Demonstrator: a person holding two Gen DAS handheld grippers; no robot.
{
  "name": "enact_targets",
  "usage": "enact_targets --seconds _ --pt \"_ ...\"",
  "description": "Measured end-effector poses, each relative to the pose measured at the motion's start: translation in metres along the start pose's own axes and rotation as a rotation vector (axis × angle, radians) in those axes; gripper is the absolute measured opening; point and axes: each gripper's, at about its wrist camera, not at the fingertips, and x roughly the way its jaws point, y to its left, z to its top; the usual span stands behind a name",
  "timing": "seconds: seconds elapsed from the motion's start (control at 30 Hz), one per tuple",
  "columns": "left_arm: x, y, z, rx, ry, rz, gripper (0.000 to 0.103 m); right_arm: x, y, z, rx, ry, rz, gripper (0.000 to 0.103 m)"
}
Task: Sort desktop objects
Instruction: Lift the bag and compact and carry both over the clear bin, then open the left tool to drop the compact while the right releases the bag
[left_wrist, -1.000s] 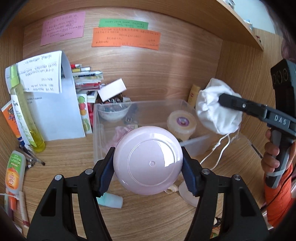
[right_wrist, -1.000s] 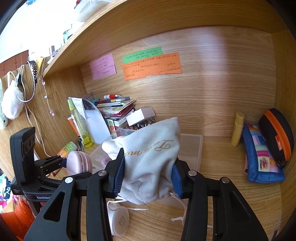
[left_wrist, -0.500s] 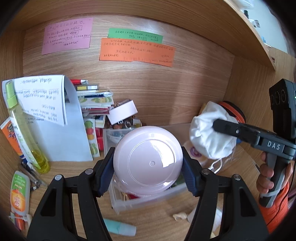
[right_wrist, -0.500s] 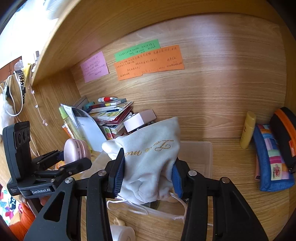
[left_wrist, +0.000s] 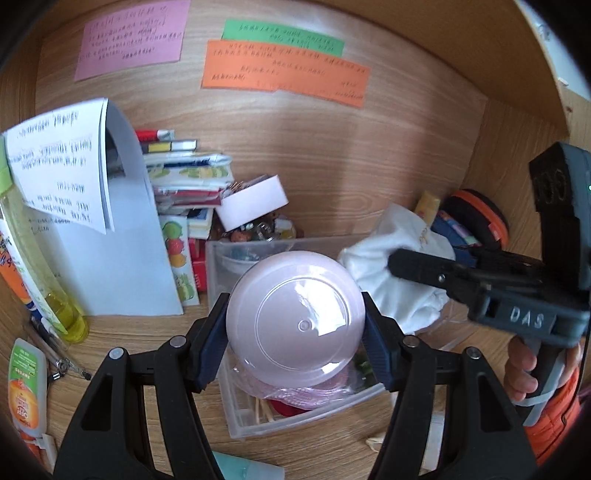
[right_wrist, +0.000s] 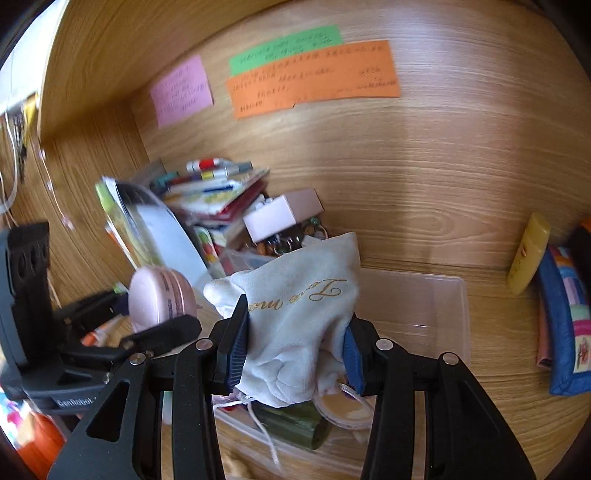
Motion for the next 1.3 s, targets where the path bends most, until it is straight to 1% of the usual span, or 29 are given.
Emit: enact_targets --seconds 0.1,0.17,0.27,0.47,0.7,0.8,0.97,1.13,1.3 --pt "0.009 0.002 -0.004 -0.001 0.028 0.018 0.065 0.007 0.008 -0.008 -0.067 0.015 -0.045 0.040" --pt "0.011 0.002 -0.006 0.001 0.035 0.030 0.065 0.011 0.014 -0.013 -0.103 0.022 -0.056 0.041" --pt "0.013 0.003 -0.008 0.002 0.039 0.031 0.065 0.010 0.021 -0.016 -0.149 0.010 -0.092 0.041" --pt "0.016 0.003 -0.009 0.012 0.047 0.032 0.065 0.015 0.020 -0.018 -0.160 0.015 -0.120 0.041" --pt "0.019 0.001 -0.011 0.033 0.055 0.030 0.065 0.020 0.021 -0.020 -0.209 0.022 -0.177 0.043" --pt "0.020 -0.001 -0.013 0.057 0.056 0.041 0.065 0.021 0.021 -0.021 -0.221 0.023 -0.201 0.047" --pt "0.020 -0.004 -0.016 0.086 0.052 0.061 0.065 0.024 0.019 -0.023 -0.240 0.019 -0.254 0.064" --pt "0.021 -0.005 -0.016 0.092 0.063 0.050 0.066 0.026 0.019 -0.024 -0.258 0.019 -0.278 0.067" --pt "0.019 -0.006 -0.017 0.095 0.051 0.047 0.071 0.024 0.019 -0.024 -0.257 0.020 -0.283 0.070"
